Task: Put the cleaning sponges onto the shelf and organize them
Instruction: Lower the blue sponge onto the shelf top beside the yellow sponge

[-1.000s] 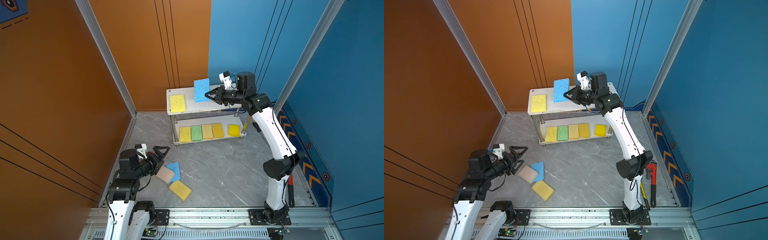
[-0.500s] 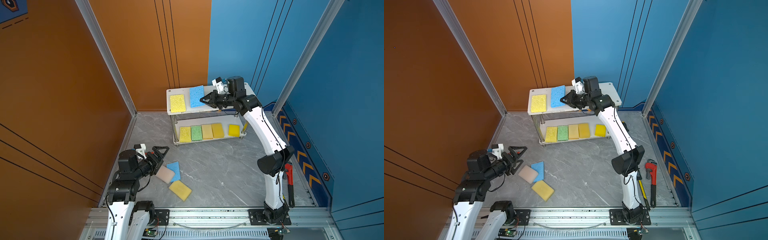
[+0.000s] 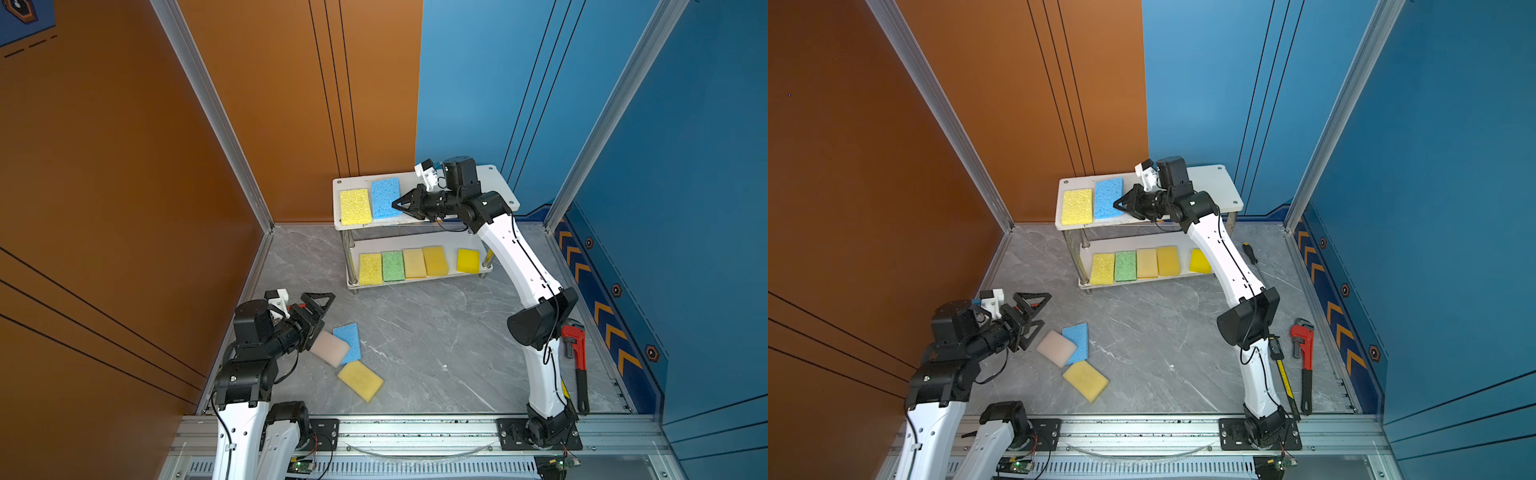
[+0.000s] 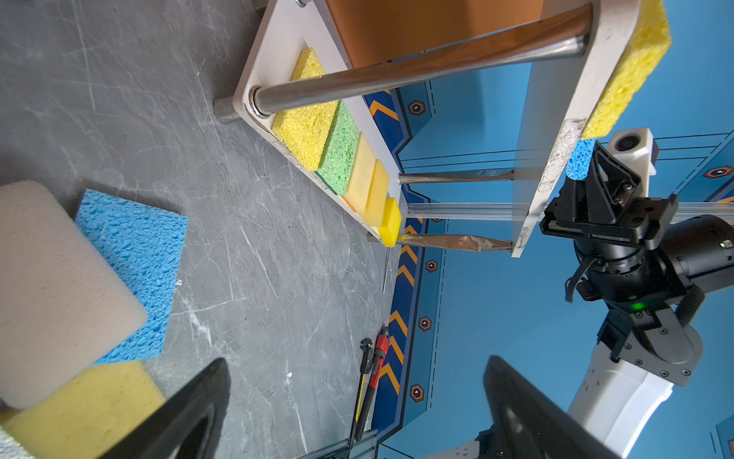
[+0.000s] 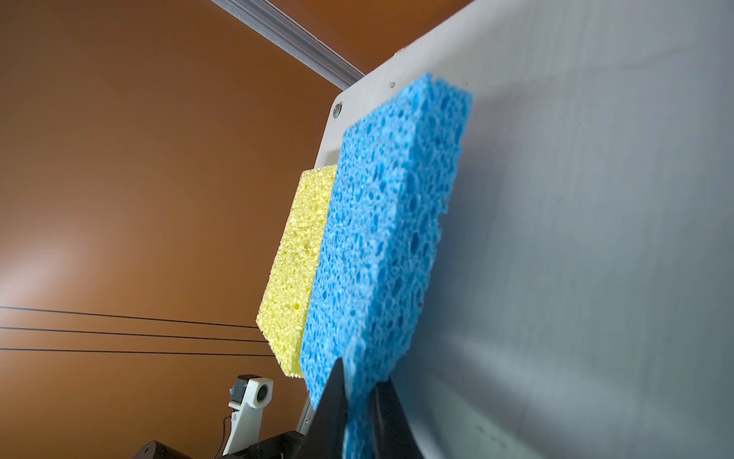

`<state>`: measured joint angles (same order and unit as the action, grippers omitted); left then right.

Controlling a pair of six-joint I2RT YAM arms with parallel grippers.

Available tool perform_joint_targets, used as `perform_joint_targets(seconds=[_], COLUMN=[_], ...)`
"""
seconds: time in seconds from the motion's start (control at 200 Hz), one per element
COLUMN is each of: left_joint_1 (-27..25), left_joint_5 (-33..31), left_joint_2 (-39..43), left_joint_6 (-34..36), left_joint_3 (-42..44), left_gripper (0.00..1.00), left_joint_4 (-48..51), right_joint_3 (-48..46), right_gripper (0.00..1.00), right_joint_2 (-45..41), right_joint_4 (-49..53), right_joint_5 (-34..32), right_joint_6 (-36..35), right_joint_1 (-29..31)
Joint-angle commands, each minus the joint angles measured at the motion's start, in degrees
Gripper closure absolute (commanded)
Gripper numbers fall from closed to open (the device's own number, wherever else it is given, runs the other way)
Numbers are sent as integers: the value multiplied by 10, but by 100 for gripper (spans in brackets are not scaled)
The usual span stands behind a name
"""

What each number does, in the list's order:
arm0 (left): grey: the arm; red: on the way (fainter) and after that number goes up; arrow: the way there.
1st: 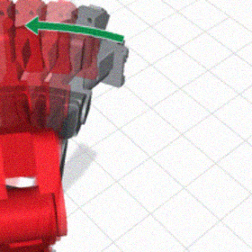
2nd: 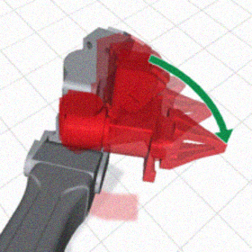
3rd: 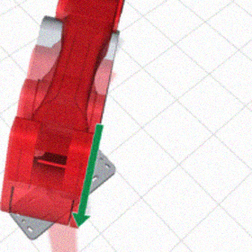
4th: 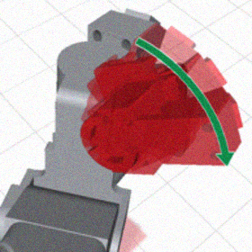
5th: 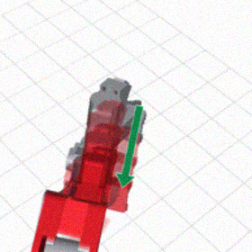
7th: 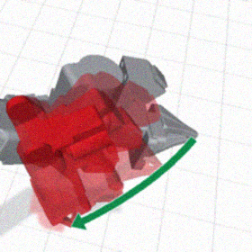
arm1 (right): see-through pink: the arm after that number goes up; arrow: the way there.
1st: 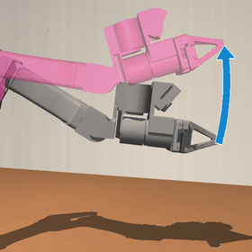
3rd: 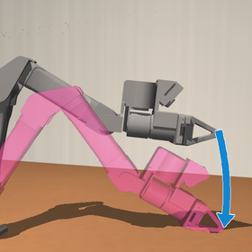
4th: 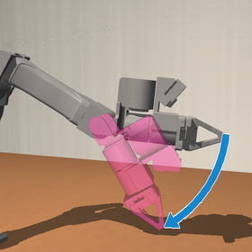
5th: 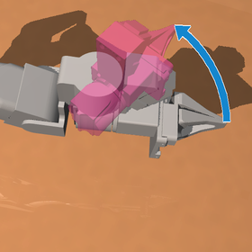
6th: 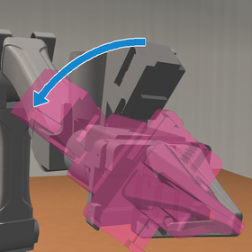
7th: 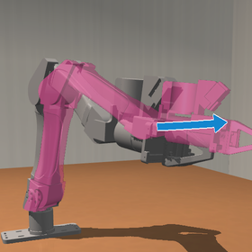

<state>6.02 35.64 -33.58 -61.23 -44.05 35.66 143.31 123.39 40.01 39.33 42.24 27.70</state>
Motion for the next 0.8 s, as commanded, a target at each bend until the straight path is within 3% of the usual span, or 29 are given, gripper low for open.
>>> perform_joint_targets(seconds=[0.0, 0.641, 0.701, 0.796], left_joint_1=[7, 14, 15, 15], left_joint_5=[15, 24, 23, 23], left_joint_2=[-2, 2, 2, 2], left_joint_6=[15, 11, 12, 10], left_joint_3=[4, 4, 3, 2], left_gripper=[0, 0, 0, 0], left_joint_4=[9, 9, 9, 9], right_joint_3=[10, -19, -18, -21], right_gripper=[87, 82, 79, 65], right_joint_2=[1, -33, -34, -40], right_joint_4=[9, 27, 27, 27], right_joint_5=[14, 19, 20, 18], right_joint_6=[4, -18, -20, -20], right_joint_1=[-1, -3, -4, -7])
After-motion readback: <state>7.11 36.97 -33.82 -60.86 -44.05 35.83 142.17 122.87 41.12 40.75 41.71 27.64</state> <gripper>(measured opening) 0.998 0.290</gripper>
